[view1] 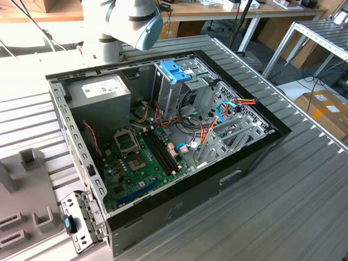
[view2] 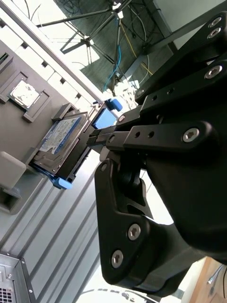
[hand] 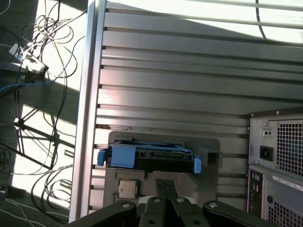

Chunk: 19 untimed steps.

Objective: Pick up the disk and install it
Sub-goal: 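Pick up the disk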

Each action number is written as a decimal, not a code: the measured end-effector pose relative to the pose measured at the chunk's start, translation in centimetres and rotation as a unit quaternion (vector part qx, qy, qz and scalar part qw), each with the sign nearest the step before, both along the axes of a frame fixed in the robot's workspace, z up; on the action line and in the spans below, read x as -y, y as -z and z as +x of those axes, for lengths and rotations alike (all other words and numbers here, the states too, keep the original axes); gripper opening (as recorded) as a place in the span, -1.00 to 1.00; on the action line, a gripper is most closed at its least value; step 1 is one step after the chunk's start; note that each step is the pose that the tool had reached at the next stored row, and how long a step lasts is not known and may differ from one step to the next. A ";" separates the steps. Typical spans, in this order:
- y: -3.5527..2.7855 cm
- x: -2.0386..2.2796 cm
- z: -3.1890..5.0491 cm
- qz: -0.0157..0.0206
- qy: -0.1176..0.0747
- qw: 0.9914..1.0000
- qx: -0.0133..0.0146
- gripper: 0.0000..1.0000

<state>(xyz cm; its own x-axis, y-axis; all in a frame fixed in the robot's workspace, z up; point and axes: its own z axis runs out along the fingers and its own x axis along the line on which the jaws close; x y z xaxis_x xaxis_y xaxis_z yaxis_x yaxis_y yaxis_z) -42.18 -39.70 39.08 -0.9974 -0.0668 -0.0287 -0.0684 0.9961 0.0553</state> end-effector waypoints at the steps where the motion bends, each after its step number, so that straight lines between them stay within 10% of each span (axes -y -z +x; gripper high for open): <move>1: 0.00 0.00 0.00 0.000 0.000 1.000 0.000 -0.79; 19: 0.00 0.00 0.00 0.000 -0.008 1.000 0.000 -0.79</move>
